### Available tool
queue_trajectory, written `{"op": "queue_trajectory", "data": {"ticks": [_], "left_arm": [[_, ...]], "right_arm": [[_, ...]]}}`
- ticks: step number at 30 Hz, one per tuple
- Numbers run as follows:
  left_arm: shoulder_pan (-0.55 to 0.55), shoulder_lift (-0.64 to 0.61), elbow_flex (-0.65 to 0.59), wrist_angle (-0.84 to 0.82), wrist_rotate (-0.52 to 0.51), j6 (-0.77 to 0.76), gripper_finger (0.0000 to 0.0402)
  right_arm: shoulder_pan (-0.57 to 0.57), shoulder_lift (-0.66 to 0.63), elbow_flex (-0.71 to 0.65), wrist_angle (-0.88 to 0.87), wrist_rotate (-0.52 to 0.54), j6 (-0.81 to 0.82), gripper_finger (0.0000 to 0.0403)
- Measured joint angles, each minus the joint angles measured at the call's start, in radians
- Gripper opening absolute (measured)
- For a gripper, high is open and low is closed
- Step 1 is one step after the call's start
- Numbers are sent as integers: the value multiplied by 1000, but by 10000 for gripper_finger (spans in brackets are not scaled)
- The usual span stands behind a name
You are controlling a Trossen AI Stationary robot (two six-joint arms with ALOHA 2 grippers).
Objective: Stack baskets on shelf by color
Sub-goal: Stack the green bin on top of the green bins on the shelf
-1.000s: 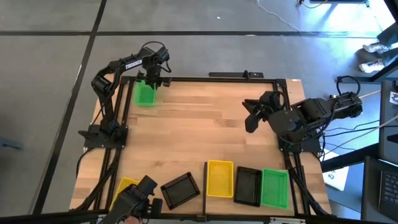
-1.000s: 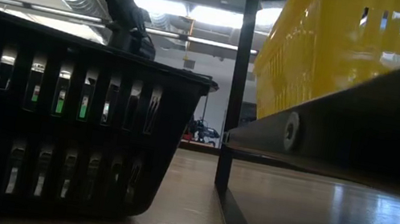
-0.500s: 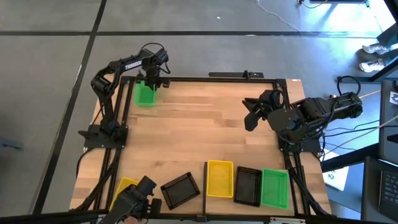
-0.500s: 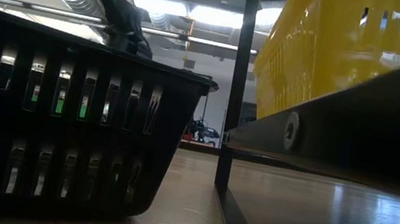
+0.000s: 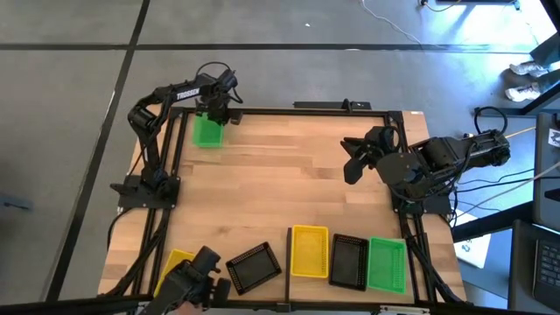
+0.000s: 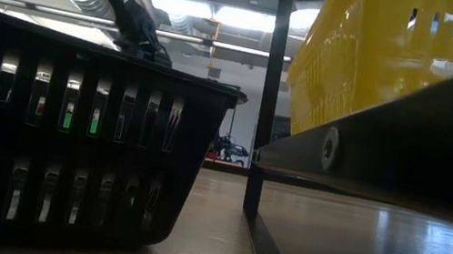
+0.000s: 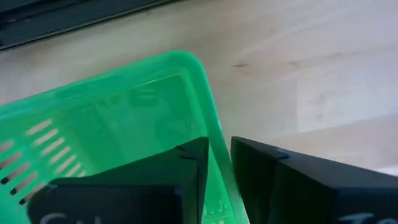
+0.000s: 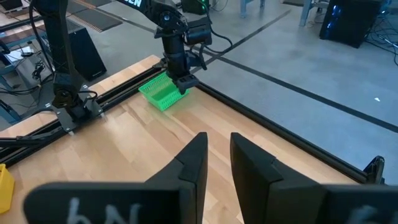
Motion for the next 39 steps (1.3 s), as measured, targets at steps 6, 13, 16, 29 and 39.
{"op": "queue_trajectory", "data": {"ticks": [6,13,16,29,39], "left_arm": [[-2,-1,0,0,-2,81,9],[-10,-18,0,-21,-19,186,2],[-24,-51,0,-43,-59,227,1],[-100,-249,0,-60,-89,445,0],[-290,-276,0,-54,-89,955,0]], "right_arm": [[0,0,0,0,0,0,67],[0,0,0,0,1,-1,67],[0,0,0,-1,1,-1,67],[0,0,0,-2,0,-3,67],[0,0,0,-2,0,-26,67]]}}
